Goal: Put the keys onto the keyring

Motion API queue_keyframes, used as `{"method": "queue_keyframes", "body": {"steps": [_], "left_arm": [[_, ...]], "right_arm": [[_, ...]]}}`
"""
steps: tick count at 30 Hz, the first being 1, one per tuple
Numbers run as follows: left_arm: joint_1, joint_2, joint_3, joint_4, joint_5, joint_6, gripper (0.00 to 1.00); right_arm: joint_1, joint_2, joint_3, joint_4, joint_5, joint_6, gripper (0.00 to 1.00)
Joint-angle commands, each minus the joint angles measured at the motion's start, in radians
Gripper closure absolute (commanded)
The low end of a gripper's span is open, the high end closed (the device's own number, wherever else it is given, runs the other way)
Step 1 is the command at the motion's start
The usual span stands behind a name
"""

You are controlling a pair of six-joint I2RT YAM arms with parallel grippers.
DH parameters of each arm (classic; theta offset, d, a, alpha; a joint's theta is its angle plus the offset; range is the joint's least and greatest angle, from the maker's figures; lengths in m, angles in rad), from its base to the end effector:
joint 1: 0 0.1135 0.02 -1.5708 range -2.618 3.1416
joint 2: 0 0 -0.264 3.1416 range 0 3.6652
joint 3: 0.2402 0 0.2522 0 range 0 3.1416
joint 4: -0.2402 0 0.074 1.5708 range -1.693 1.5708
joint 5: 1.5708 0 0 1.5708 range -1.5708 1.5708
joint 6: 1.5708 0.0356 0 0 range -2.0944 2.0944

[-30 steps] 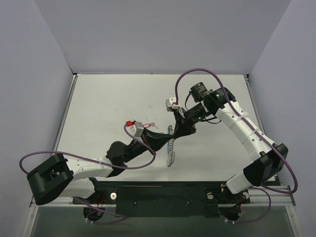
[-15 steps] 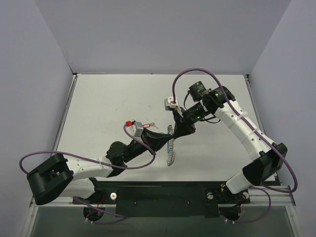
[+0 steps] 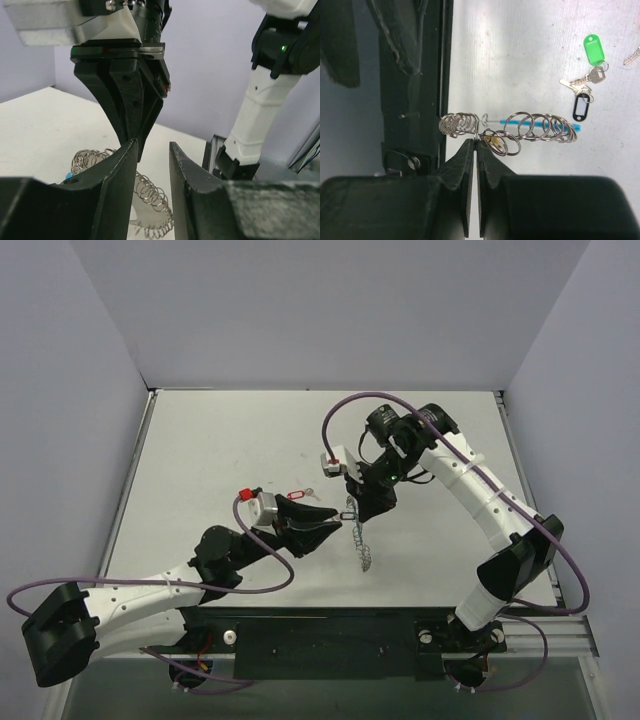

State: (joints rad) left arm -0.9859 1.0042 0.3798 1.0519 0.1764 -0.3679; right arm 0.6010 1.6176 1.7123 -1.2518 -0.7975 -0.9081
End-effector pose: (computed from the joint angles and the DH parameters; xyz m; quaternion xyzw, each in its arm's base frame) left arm 0.1115 -0.1797 0.2869 0.2345 0.4909 -0.5619 0.6232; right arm 0.2415 0.1965 0.3696 -0.6759 0.6025 0.3466 0.2452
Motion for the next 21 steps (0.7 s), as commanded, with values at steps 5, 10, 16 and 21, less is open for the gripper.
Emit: {"method": "queue_keyframes", "body": {"steps": [5,10,16,21], "left_arm": [[-0.003,-0.023,0.163,-0.463,0.112,0.234,0.39],[-0.026,0.046,0.191,-0.461,0.074,0.303,0.41],[-0.036,0.109,0.214,-0.432,0.000,0.360,0.48],[-0.036,0.125,0.203,-0.380,-0.044,0.405,0.48]], "right_arm": [[0.098,0.057,0.128,-0.265,0.248,-0.081,1.00],[0.108,0.097,0.164,-0.319,0.273,-0.097,1.00],[0.125,0.096,0.152,-0.317,0.296,-0.103,1.00],[0.129,0.090,0.139,-0.317,0.287,-0.113,1.00]]}}
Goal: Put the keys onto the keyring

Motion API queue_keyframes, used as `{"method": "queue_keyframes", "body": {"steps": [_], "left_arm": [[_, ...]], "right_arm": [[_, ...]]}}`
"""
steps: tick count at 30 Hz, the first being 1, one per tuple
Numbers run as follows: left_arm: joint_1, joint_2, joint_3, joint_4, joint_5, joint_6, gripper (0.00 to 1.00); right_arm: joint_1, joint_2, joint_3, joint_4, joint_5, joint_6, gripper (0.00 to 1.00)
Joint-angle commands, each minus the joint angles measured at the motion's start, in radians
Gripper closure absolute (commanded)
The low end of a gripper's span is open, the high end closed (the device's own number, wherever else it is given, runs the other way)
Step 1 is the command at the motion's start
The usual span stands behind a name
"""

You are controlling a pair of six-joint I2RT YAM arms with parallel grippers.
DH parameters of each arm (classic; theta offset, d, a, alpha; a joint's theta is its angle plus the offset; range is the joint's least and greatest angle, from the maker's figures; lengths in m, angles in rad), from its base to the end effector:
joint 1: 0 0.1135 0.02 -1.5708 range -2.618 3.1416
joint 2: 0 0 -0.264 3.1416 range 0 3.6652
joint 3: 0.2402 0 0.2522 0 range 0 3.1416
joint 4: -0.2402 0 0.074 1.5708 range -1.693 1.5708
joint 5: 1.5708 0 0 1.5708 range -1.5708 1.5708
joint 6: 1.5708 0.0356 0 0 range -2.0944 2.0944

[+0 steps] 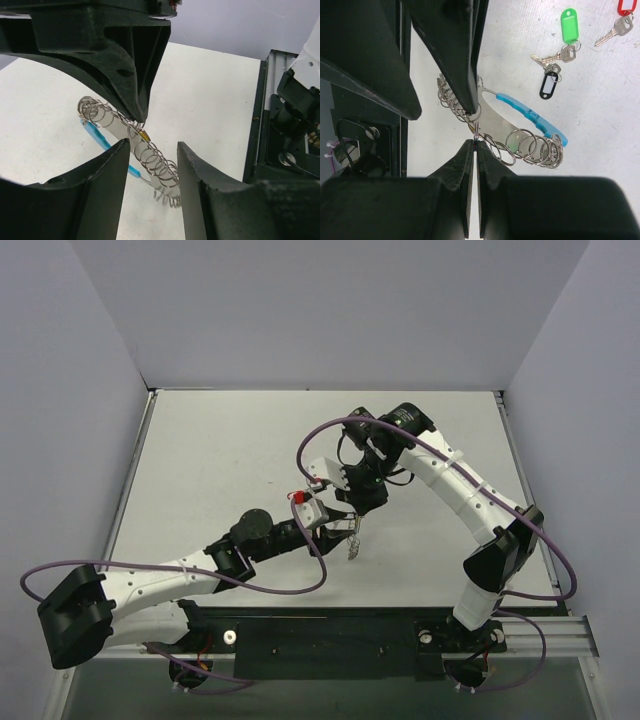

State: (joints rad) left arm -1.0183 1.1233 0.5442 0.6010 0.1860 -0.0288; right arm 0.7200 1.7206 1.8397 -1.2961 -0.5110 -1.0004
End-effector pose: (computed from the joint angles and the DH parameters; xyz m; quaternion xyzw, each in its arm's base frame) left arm 0.1270 -0.2185 0.2700 0.3890 0.5813 -0.4121 0.5839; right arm 0.2410 0.2345 0.3662 -0.7514 0.5814 0.2190 0.2221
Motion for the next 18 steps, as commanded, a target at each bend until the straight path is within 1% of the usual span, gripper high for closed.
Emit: {"method": "queue_keyframes", "body": {"steps": [1,4,7,11,13,18], "left_arm": [[-0.005,0.007,0.034,0.075,-0.057,0.069,0.48],[-0.002,0.016,0.031,0.100,-0.059,0.076,0.48],[-0.002,0.036,0.034,0.117,-0.043,0.078,0.51],[-0.003,0.064,0.051,0.126,-0.025,0.076,0.58],[-0.003,0.076,0.057,0.125,-0.020,0.078,0.60],[-0.002,0.087,0.059,0.138,-0.025,0.079,0.61]], "right_arm": [[0.012,-0.012,0.007,-0.273,0.002,-0.023,1.00],[0.013,-0.019,0.003,-0.273,-0.012,-0.035,1.00],[0.015,-0.024,0.004,-0.273,-0.029,-0.043,1.00],[0.015,-0.030,0.001,-0.275,-0.044,-0.049,1.00],[0.016,-0.035,-0.002,-0.273,-0.050,-0.052,1.00],[0.015,-0.044,-0.011,-0.273,-0.061,-0.061,1.00]]}}
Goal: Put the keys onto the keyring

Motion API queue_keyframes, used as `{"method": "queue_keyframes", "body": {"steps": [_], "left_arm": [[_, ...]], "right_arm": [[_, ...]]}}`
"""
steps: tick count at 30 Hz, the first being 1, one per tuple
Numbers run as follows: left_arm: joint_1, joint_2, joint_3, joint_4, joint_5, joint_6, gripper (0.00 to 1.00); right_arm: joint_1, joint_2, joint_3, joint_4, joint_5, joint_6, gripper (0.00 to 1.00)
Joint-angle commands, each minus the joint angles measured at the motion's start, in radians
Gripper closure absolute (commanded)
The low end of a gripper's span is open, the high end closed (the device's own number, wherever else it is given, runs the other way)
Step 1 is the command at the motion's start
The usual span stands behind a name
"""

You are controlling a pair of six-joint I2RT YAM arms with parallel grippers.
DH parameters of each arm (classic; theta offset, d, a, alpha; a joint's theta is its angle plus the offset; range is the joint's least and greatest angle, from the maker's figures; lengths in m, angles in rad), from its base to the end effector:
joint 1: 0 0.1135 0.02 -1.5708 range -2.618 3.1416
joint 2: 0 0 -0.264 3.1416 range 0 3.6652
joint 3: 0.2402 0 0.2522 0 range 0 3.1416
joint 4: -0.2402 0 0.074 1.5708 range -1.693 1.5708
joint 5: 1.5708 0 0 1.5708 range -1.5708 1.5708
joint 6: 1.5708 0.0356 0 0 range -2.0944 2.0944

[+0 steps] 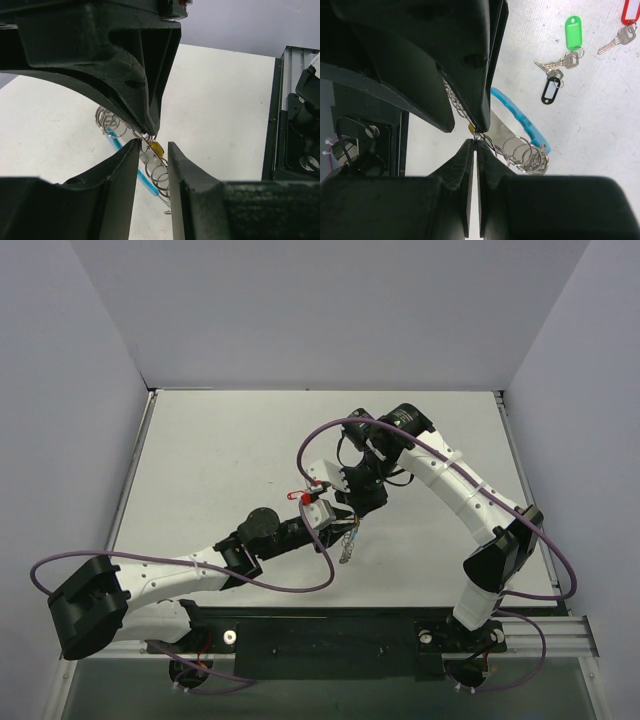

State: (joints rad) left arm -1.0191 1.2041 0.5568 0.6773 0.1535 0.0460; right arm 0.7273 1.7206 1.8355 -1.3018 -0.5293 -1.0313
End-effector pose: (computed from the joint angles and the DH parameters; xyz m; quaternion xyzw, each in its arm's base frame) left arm 0.1348 -0.2294 0.2634 0.4000 0.5703 -0.3818 0.6075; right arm 0.2384 0.2362 0.3651 -0.7616 0.5658 0.2259 0.2209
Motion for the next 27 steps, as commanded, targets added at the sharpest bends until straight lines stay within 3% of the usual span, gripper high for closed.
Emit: {"method": "queue_keyframes", "body": {"steps": [1,17,21,23,24,27], "left_arm": [[-0.001,0.005,0.046,0.065,0.008,0.005,0.62],[0.001,0.017,0.054,0.031,0.015,0.014,0.86],[0.005,0.018,0.055,0.024,0.023,0.011,0.88],[0.008,0.022,0.057,0.024,0.032,0.003,0.93],[0.010,0.023,0.057,0.024,0.035,0.002,1.00],[0.013,0.023,0.054,0.024,0.047,-0.011,1.00]], "right_arm": [[0.007,-0.044,-0.007,-0.269,-0.043,-0.032,1.00],[0.009,-0.055,-0.010,-0.267,-0.075,-0.044,1.00],[0.011,-0.059,-0.009,-0.267,-0.084,-0.044,1.00],[0.011,-0.059,-0.010,-0.267,-0.090,-0.047,1.00],[0.009,-0.061,-0.010,-0.267,-0.093,-0.049,1.00],[0.011,-0.065,-0.013,-0.267,-0.103,-0.052,1.00]]}}
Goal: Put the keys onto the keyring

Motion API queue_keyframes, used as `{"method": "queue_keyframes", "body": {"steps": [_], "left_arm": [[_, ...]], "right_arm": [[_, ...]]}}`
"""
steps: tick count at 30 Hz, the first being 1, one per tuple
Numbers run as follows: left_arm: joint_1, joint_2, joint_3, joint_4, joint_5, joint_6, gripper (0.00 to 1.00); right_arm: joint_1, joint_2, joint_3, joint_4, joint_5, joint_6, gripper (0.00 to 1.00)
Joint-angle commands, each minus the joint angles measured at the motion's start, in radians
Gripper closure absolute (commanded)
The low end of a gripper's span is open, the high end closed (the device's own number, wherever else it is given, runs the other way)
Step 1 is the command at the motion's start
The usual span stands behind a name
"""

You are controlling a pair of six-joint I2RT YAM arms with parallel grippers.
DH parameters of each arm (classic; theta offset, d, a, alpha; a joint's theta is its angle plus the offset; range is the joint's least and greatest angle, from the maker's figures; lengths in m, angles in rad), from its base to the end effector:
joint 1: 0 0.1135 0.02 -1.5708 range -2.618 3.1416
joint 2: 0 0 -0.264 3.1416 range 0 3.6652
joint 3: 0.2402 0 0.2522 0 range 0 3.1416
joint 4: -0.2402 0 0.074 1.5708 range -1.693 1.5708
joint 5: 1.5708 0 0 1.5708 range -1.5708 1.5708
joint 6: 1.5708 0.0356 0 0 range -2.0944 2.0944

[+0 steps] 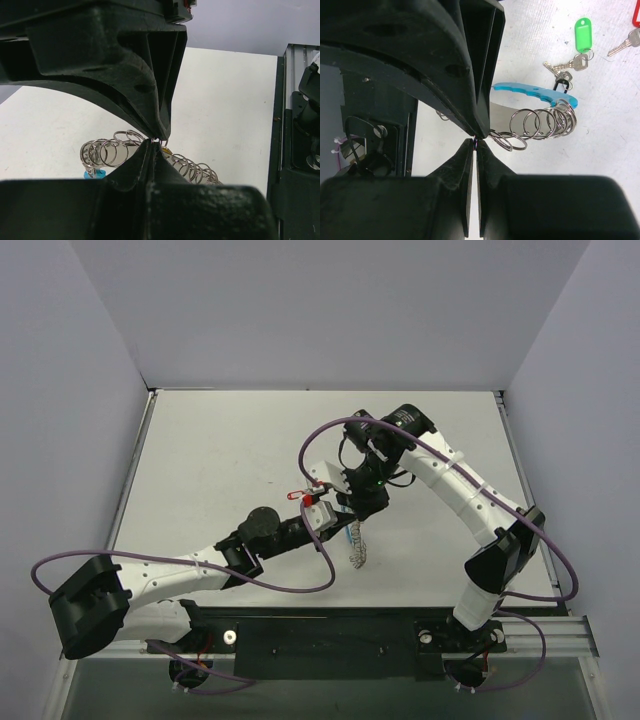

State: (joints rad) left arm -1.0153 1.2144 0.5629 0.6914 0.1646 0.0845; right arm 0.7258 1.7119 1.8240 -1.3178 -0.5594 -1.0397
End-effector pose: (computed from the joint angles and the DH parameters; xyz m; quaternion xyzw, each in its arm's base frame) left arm 0.1364 -0.2309 0.2644 0.4114 0.5577 -0.3734 0.6166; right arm 0.2351 0.2338 0.3646 -0.7620 0.5615 0.2409 0.2148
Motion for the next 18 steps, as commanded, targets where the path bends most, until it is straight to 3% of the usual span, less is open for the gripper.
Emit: {"method": "queue_keyframes", "body": {"steps": [1,6,13,16,18], "left_arm": [[0.007,0.014,0.046,0.017,0.041,-0.051,1.00],[0.011,-0.009,-0.009,0.133,0.019,-0.113,1.00],[0.024,-0.058,-0.099,0.299,0.007,-0.225,1.00],[0.027,-0.084,-0.126,0.362,-0.008,-0.258,1.00],[0.030,-0.102,-0.144,0.402,-0.033,-0.279,1.00]], "right_arm": [[0.011,-0.057,-0.003,-0.251,-0.077,-0.043,1.00],[0.008,-0.066,-0.009,-0.250,-0.102,-0.042,0.99],[-0.028,-0.101,-0.020,-0.247,-0.161,-0.048,0.81],[-0.060,-0.138,-0.025,-0.235,-0.195,-0.054,0.68],[-0.089,-0.158,-0.029,-0.224,-0.221,-0.075,0.68]]}}
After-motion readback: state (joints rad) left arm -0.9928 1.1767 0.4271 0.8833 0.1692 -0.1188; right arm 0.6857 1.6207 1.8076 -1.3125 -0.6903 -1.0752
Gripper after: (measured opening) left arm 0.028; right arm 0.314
